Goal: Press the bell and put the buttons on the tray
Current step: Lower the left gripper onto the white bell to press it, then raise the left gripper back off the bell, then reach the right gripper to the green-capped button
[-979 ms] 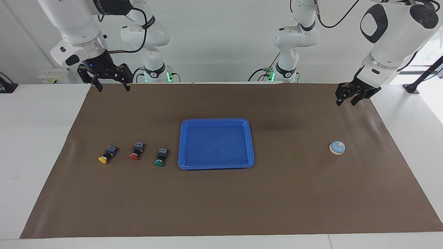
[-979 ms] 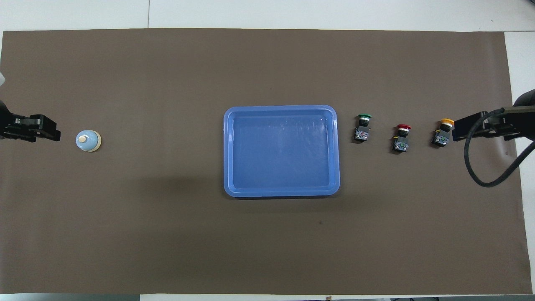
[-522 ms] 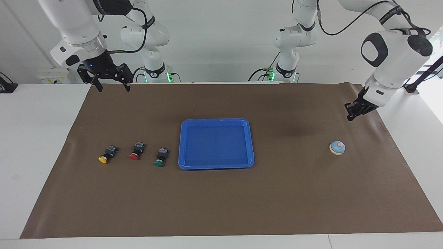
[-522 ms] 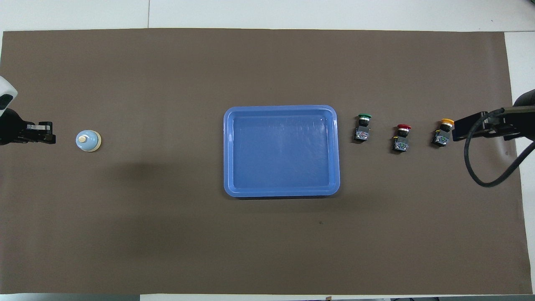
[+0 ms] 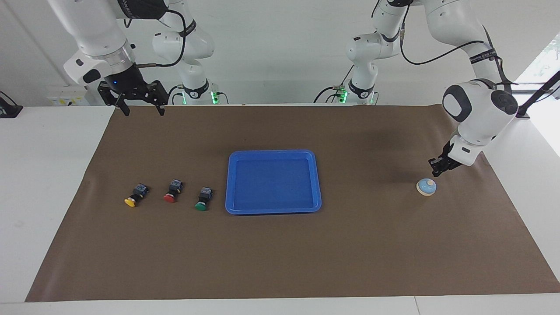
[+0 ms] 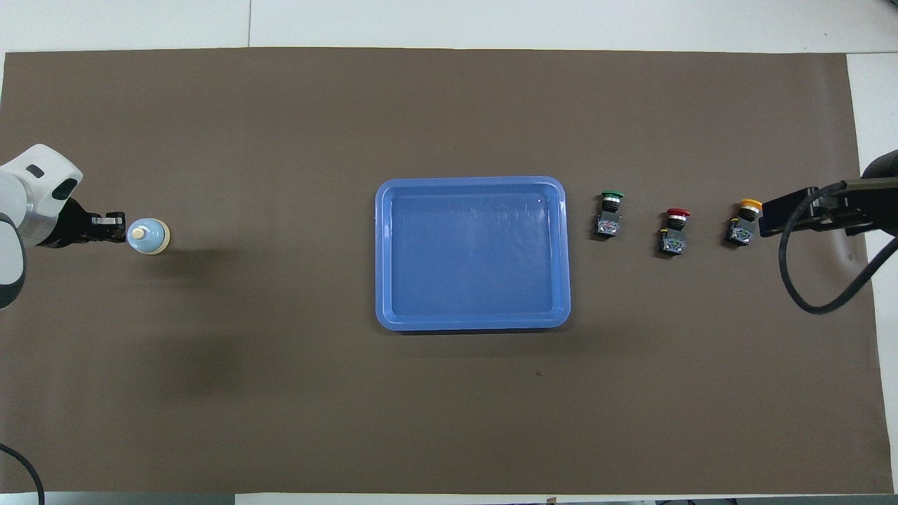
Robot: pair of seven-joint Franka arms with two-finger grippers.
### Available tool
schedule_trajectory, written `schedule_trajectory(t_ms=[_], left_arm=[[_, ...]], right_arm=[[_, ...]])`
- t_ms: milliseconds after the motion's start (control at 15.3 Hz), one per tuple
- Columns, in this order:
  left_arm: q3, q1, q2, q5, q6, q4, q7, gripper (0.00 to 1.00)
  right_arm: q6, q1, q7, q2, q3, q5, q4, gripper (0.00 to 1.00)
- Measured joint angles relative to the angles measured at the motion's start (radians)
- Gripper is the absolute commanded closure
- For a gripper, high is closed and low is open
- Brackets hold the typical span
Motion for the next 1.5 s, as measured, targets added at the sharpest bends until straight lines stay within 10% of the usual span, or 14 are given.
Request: schedule_trajectory(t_ms=[457,849,1501], left_arm=[[-0.002,0.001,0.057,0.0,0.063,-0.001,0.002,1.0],[-0.016,-0.004,0.048,0.0,-0.126,0.108,0.005,0.0],[-0.024,-0.057,-0.186,0.0,-0.64,0.267,0.005,0.0]], right_arm=[[0.0,0.0,0.0,0.0,0.0,0.0,0.0,0.0],[0.0,0.0,0.0,0.0,0.0,0.0,0.0,0.0],[0.0,0.0,0.0,0.0,0.0,0.0,0.0,0.0]])
